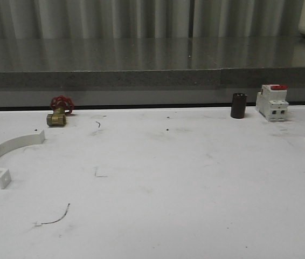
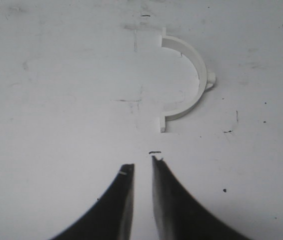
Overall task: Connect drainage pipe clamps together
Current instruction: 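Move the left gripper toward the white half-ring clamp nearest it, then lower the left gripper and grasp the half-ring clamp's end tab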
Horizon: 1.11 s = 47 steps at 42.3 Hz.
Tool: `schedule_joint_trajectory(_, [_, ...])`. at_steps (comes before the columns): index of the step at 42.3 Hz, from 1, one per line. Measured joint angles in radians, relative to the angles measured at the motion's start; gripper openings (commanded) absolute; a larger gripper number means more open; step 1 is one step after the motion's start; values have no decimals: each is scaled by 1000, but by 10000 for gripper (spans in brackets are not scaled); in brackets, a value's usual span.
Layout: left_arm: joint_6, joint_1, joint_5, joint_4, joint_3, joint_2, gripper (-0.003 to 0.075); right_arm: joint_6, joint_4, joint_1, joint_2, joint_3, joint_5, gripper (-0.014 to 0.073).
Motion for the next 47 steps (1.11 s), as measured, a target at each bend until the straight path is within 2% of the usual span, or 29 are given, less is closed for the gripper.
schedule_joint_trajectory(4, [0, 0, 0, 0, 0, 38, 363, 0, 0, 0, 9, 0, 0, 446])
schedule_joint_trajectory(7, [0, 0, 11, 0, -1, 63, 417, 0, 0, 0, 11, 0, 0, 444])
schedule_joint_trajectory(25, [0, -13, 171, -2, -199, 335, 420, 0, 0, 0, 11, 0, 0, 440])
schedule_joint_trajectory(32, [2, -46, 192, -2, -297, 479, 420, 0, 0, 0, 11, 0, 0, 440])
schedule_joint_trajectory(47, [2, -49, 227, 0, -495, 806, 420, 0, 0, 0, 11, 0, 0, 440])
